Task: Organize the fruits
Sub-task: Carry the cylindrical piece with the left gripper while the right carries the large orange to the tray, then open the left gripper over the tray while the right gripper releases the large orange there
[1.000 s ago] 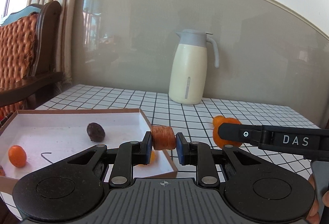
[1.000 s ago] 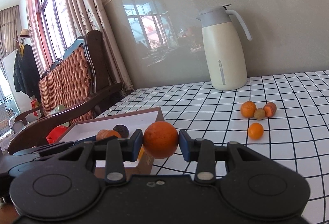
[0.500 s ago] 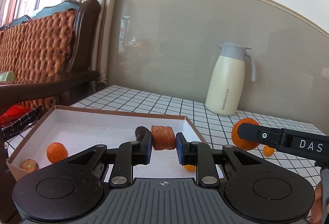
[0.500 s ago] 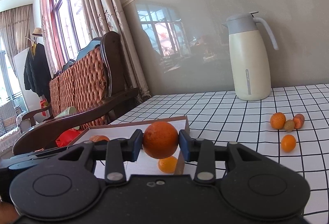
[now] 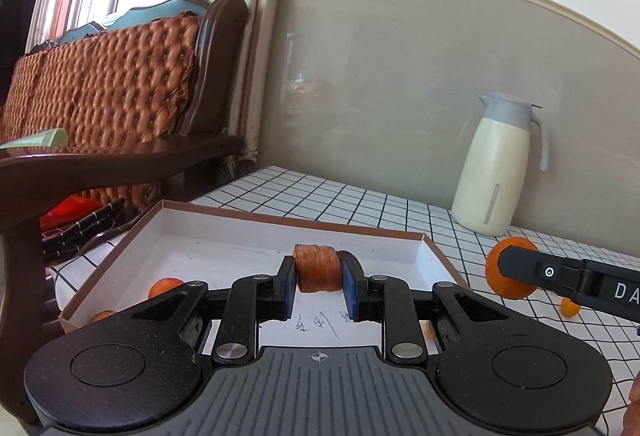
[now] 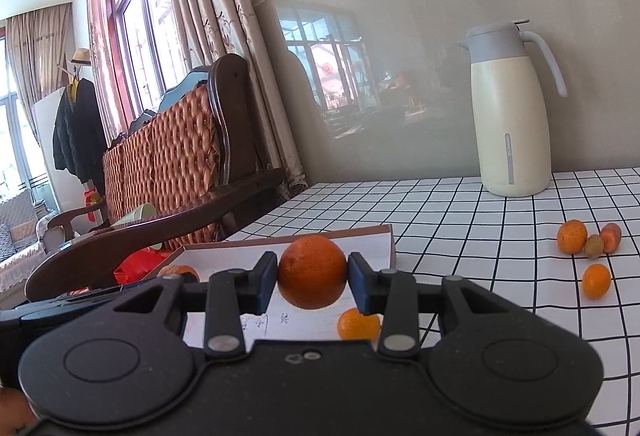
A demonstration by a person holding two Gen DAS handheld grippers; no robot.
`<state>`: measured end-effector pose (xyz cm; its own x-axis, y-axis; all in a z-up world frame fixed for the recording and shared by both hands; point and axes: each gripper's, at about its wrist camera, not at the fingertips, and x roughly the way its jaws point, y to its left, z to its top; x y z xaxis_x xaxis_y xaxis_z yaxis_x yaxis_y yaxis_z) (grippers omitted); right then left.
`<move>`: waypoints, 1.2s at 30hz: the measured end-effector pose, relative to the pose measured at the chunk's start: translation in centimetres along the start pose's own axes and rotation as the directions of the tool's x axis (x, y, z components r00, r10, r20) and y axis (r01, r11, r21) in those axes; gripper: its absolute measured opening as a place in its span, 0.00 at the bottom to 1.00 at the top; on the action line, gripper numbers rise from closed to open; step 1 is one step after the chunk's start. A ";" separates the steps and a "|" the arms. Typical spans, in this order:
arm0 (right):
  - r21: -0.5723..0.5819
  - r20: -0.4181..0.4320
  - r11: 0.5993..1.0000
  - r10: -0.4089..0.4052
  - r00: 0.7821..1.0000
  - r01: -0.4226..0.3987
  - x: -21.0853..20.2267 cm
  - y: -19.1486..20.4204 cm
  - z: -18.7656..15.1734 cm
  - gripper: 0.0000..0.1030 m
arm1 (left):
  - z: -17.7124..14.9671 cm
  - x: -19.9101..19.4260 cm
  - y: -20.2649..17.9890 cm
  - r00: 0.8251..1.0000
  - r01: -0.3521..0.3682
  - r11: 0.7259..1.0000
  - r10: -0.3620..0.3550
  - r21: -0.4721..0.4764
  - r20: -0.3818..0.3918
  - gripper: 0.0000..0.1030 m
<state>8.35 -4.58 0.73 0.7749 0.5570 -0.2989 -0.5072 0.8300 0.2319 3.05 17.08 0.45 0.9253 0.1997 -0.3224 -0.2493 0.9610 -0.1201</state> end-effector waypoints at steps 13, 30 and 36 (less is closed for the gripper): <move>-0.002 0.004 1.000 -0.011 1.000 0.011 0.7 0.5 -0.1 0.29 | 0.0 0.9 0.9 0.999 -0.045 0.999 0.045 -0.012 -0.001 0.24; -0.006 -0.063 0.996 -0.087 0.994 0.087 5.7 0.5 0.2 0.29 | 0.7 4.5 2.7 0.989 -0.144 0.989 0.145 0.023 -0.028 0.24; -0.038 -0.091 0.992 -0.122 0.988 0.119 8.0 0.5 0.3 0.32 | 1.8 6.8 4.3 0.978 -0.203 0.979 0.204 0.014 -0.038 0.24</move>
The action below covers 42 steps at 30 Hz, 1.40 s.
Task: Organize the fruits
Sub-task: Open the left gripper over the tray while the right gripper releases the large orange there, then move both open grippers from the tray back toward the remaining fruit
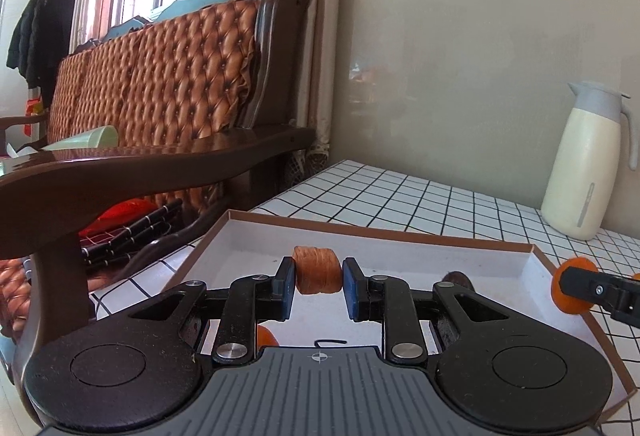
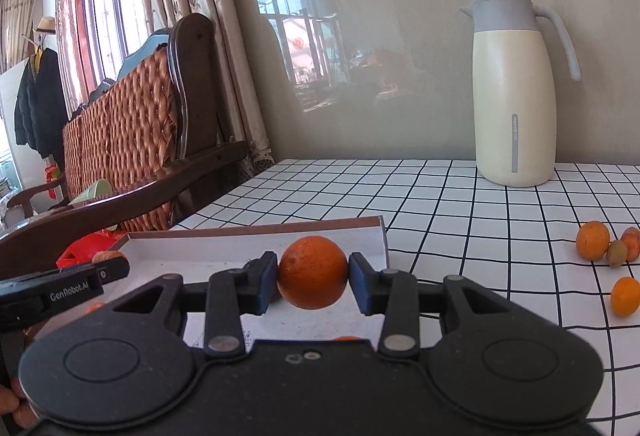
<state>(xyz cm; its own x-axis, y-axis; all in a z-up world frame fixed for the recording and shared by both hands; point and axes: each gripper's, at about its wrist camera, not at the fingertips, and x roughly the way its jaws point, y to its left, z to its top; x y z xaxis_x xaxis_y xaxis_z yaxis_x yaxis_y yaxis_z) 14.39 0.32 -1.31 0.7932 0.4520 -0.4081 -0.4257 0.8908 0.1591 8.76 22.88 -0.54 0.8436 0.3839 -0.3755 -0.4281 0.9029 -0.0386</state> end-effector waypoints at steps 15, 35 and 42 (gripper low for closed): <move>0.107 0.177 0.993 0.018 0.984 -0.038 -4.1 -2.8 0.7 0.94 | 0.6 -3.0 -0.1 0.995 -0.055 0.998 0.052 0.031 0.087 1.00; 0.094 0.172 0.995 0.004 0.985 -0.021 -6.0 -3.9 0.2 0.94 | 0.1 -3.9 -2.6 0.997 -0.012 0.998 0.007 0.060 0.079 1.00; 0.083 0.165 0.997 -0.015 0.986 0.001 -6.8 -4.6 0.0 0.94 | 0.1 -4.7 -4.7 0.994 0.045 0.994 -0.054 0.095 0.098 1.00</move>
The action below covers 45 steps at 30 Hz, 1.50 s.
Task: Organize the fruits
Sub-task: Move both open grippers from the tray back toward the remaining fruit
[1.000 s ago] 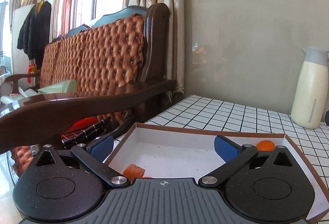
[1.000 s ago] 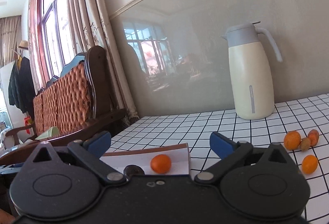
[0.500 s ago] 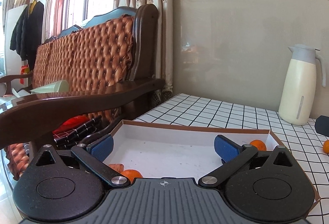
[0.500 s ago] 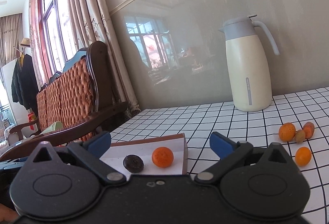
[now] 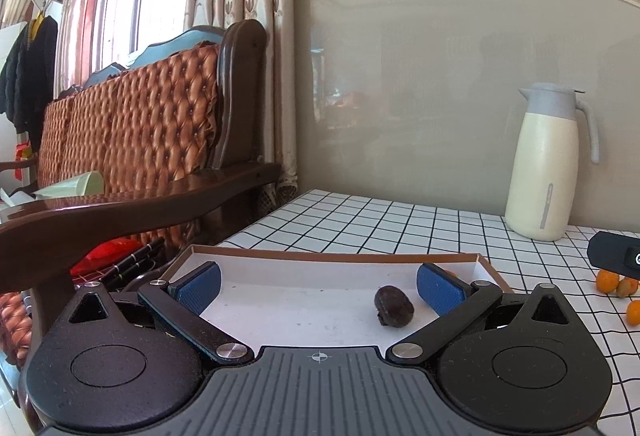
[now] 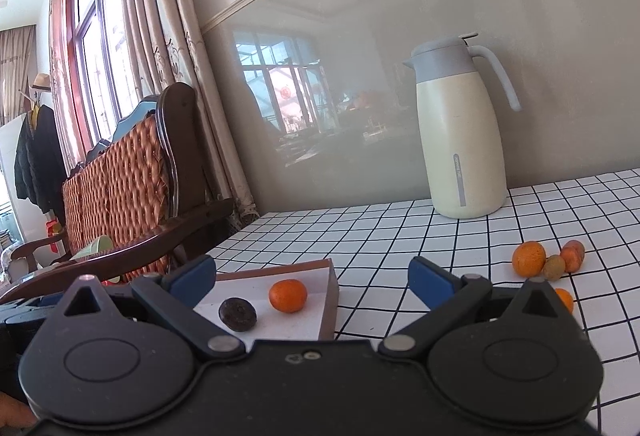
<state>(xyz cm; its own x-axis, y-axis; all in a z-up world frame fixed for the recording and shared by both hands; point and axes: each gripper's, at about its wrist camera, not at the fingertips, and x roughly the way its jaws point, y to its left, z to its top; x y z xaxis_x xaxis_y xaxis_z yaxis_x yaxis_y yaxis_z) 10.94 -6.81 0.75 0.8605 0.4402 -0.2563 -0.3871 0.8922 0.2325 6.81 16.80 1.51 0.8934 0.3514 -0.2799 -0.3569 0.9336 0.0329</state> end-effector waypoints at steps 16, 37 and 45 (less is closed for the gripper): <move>0.004 0.008 0.992 -0.126 0.992 0.126 -3.2 -4.6 0.7 0.94 | 0.2 -1.3 -7.5 0.983 0.181 0.980 -0.183 0.080 0.020 1.00; 0.186 -0.043 0.935 -0.299 0.953 0.302 -5.6 -13.0 1.0 0.94 | -0.2 -0.9 -15.7 0.948 0.316 0.937 -0.317 0.148 -0.020 1.00; 0.147 -0.054 0.919 -0.361 0.931 0.365 -6.3 -14.6 0.9 0.88 | -0.4 0.1 -18.8 0.940 0.341 0.927 -0.338 0.154 -0.048 1.00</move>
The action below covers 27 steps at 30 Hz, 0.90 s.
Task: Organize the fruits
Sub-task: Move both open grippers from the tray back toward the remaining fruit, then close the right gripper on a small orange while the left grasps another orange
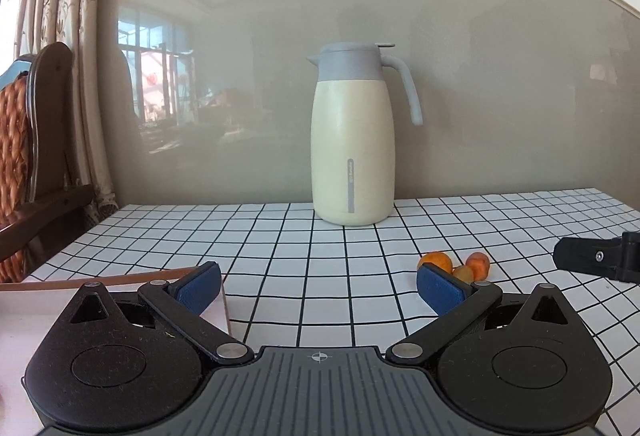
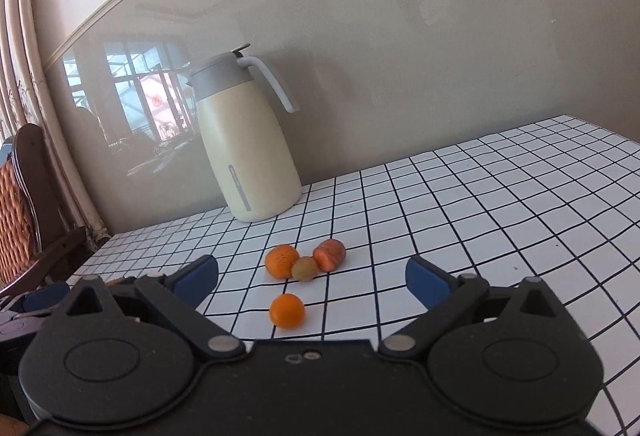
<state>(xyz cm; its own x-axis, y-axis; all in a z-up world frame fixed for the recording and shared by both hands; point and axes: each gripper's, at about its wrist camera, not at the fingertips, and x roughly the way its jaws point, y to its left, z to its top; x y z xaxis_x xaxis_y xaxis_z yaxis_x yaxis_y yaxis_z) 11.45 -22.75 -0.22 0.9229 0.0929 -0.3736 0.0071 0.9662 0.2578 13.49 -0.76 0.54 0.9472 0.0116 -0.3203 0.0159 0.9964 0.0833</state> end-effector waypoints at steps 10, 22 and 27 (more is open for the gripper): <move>-0.043 -0.134 0.999 0.014 0.991 -0.020 2.3 -0.2 -0.8 0.63 | 0.3 2.5 -0.3 0.999 -0.007 1.000 0.006 -0.019 -0.043 1.00; -0.112 -0.248 0.993 0.006 0.969 -0.035 7.3 2.5 -1.3 0.37 | 0.8 7.3 -2.5 0.992 0.039 0.998 -0.033 0.047 -0.123 1.00; -0.109 -0.268 0.993 0.011 0.963 -0.042 8.3 2.4 -1.7 0.32 | 0.5 9.2 -2.9 0.982 0.056 0.998 -0.048 0.037 -0.182 0.85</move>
<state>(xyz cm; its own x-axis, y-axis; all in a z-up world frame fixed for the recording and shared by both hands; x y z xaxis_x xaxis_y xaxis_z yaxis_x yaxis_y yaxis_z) 18.46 -19.27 -4.22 0.7861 0.1651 -0.5956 -0.0740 0.9819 0.1745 22.29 -3.56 -2.19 0.8715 -0.0212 -0.4899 0.0802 0.9918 0.0998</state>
